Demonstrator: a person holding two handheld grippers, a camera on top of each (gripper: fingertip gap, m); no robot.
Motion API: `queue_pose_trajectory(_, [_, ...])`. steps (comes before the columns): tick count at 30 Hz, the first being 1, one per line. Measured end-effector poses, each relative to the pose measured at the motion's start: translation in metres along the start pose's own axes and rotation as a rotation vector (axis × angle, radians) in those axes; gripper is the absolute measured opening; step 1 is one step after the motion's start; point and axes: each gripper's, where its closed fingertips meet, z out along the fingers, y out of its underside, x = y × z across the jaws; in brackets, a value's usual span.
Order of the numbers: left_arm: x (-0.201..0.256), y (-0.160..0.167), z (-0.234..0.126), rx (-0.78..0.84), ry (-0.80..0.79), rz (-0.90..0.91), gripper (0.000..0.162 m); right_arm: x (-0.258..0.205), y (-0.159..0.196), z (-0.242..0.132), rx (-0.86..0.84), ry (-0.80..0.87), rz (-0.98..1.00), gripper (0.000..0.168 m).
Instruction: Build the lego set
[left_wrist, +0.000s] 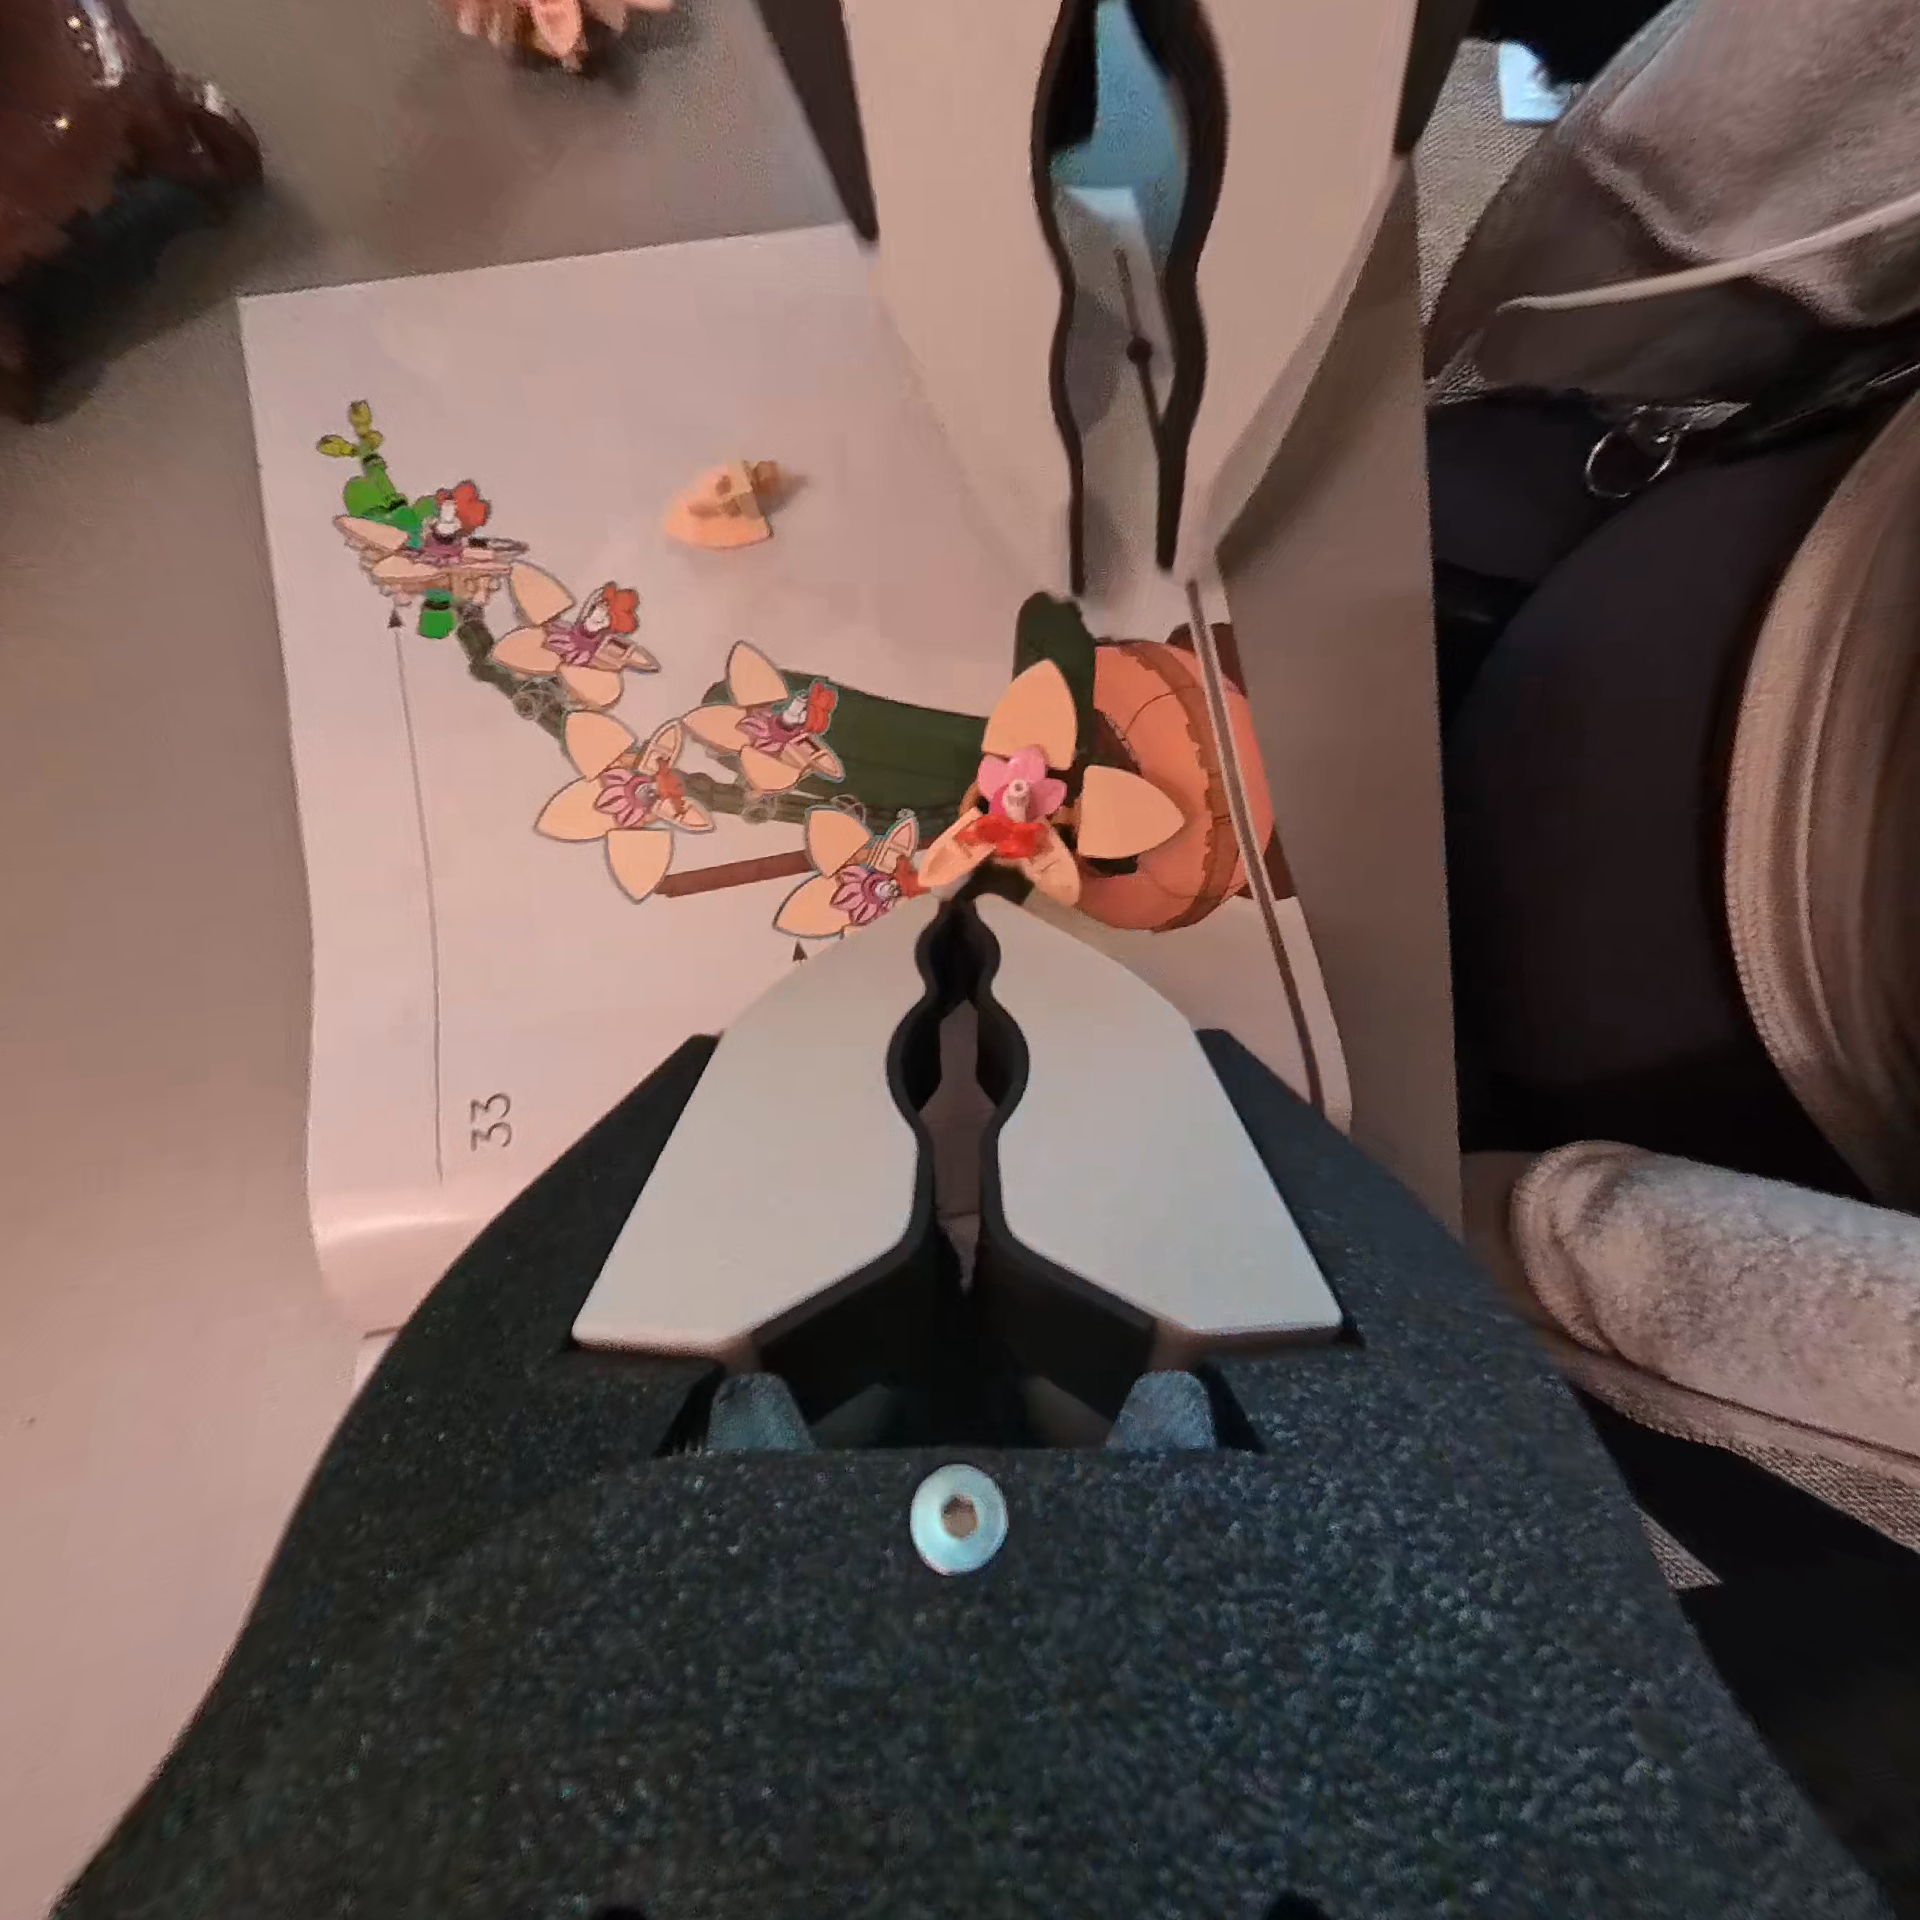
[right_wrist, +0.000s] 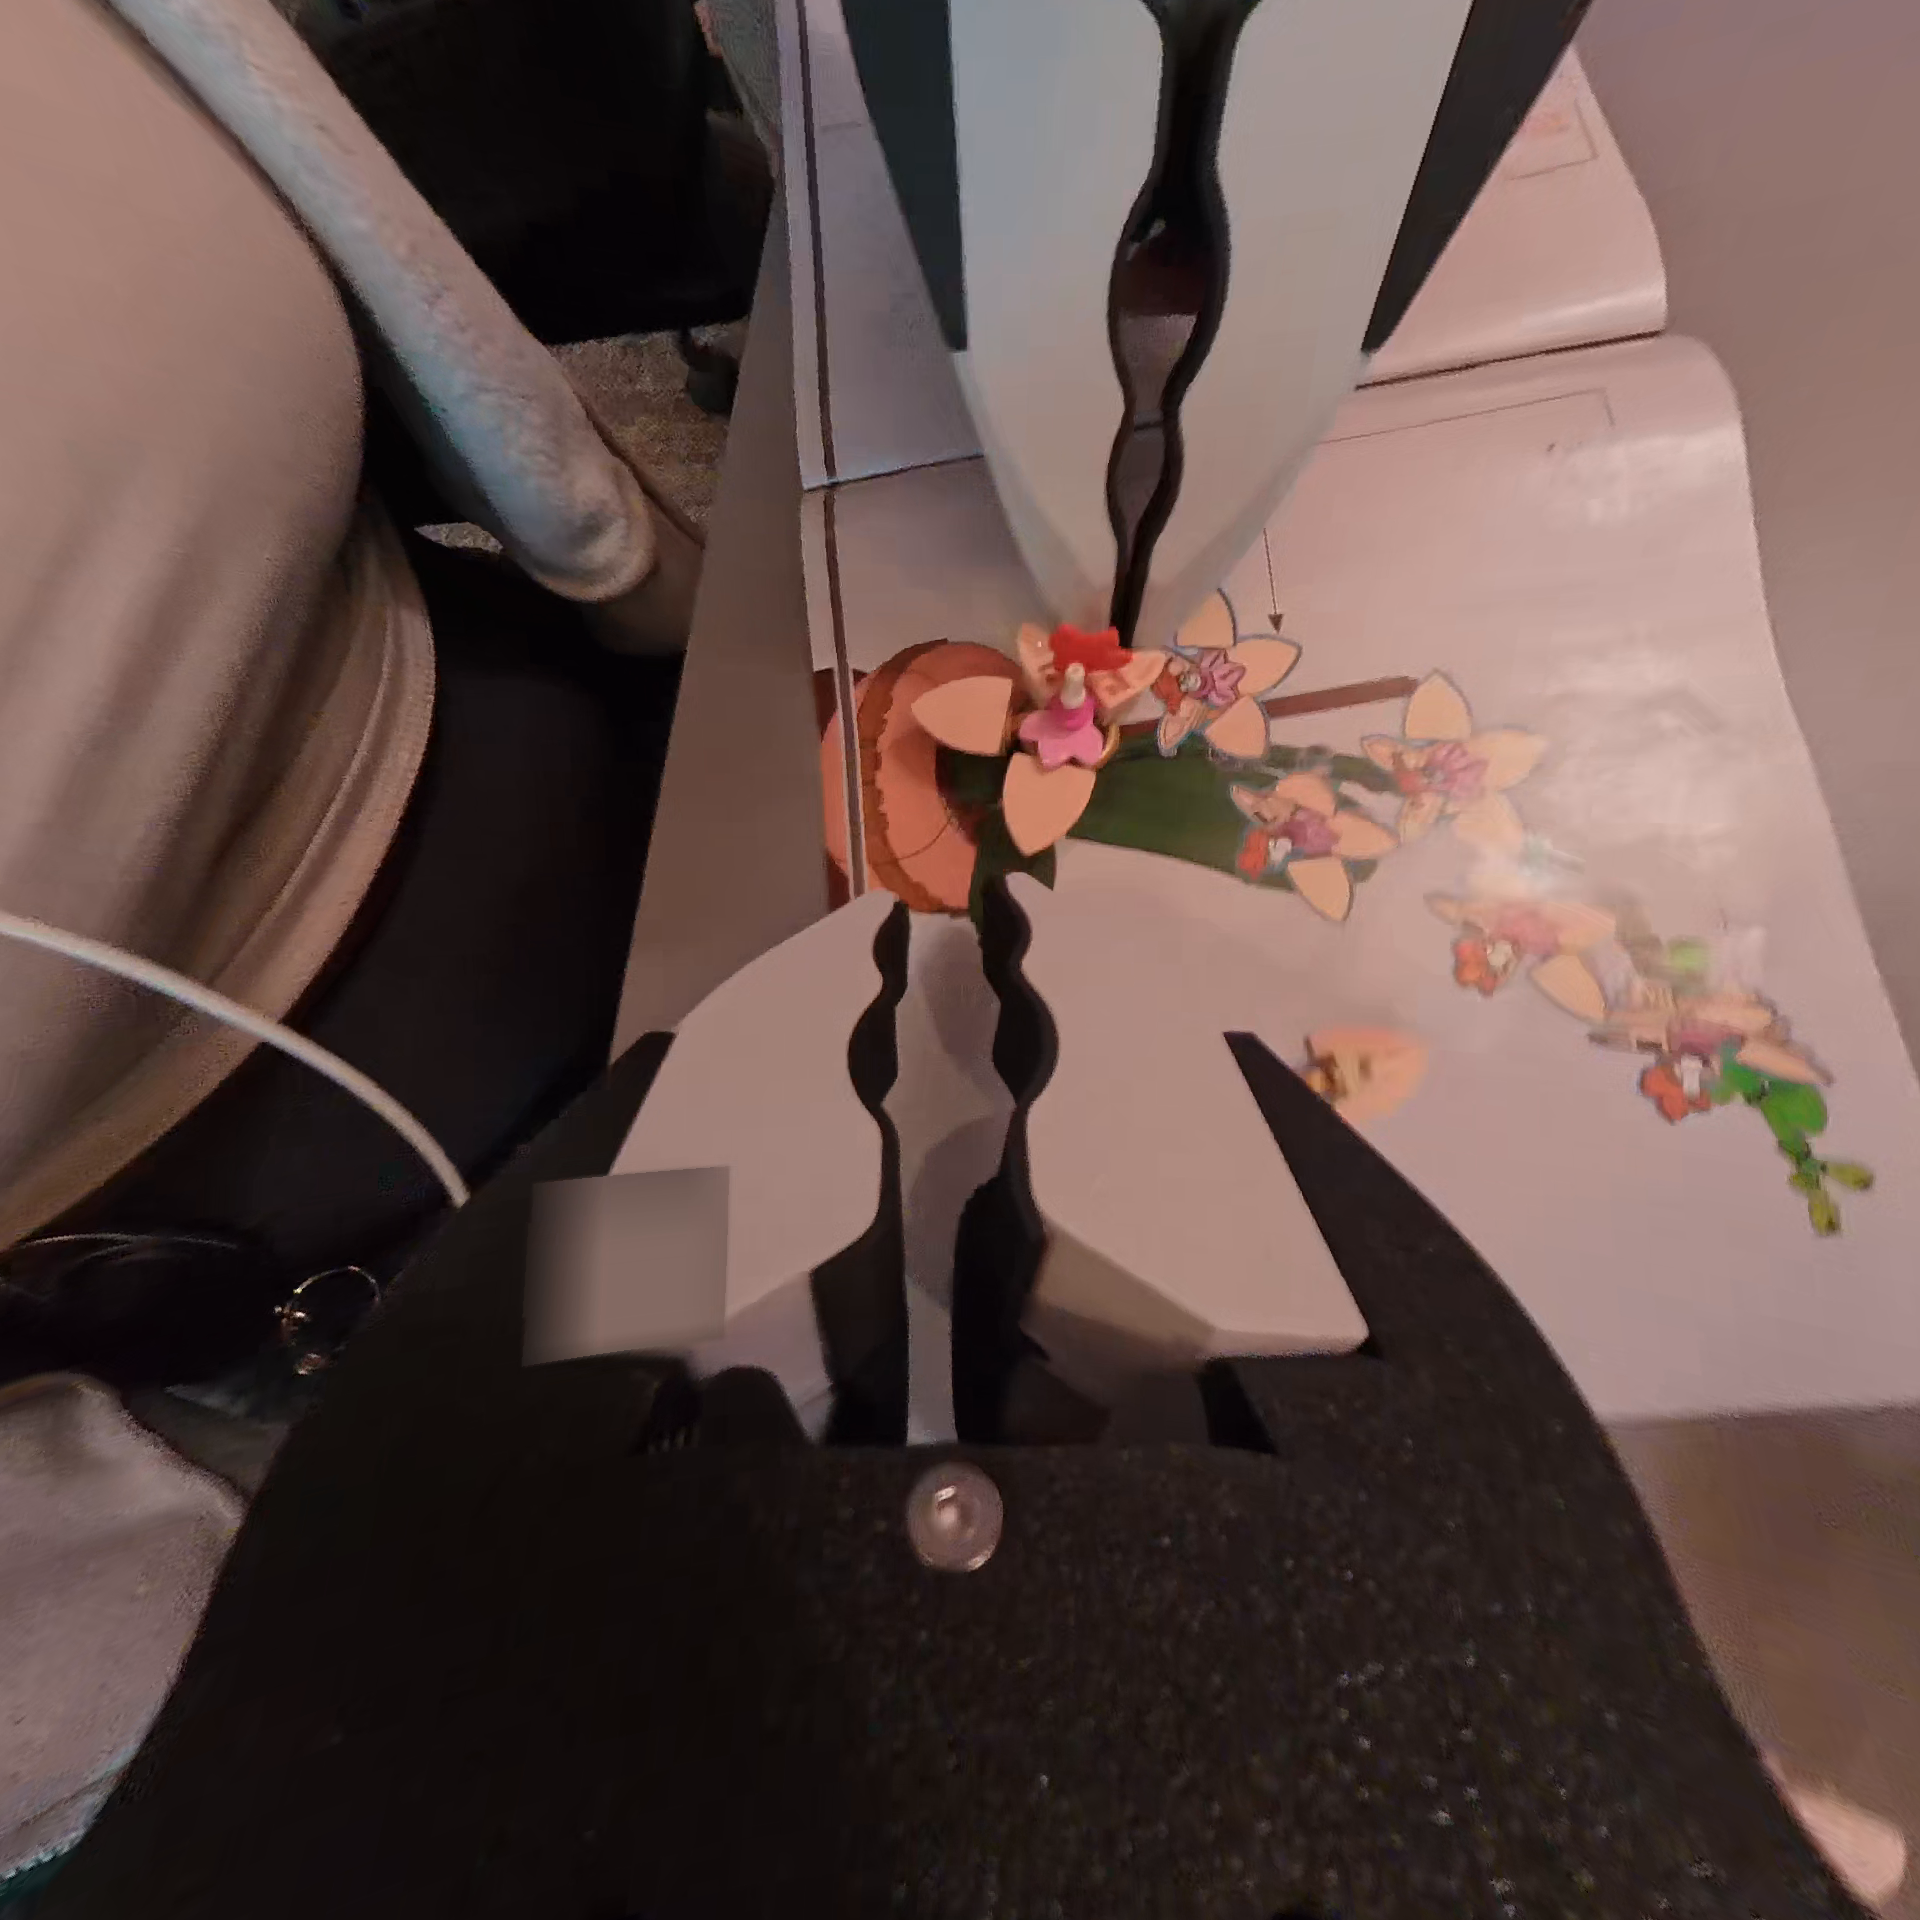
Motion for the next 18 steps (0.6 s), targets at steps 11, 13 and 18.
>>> queue_pose_trajectory(11, [-0.02,-0.023,-0.053,0.323,-0.351,-0.105,0.004,0.065,0.019,-0.025,-0.045,0.339,0.248,0.027])
queue_pose_trajectory(13, [-0.024,-0.028,-0.064,0.392,-0.434,-0.101,0.004,0.069,0.023,-0.022,-0.072,0.371,0.254,0.022])
queue_pose_trajectory(18, [-0.024,-0.051,-0.08,0.64,-0.53,-0.096,0.008,0.068,0.012,-0.021,0.1,0.32,0.338,0.007])
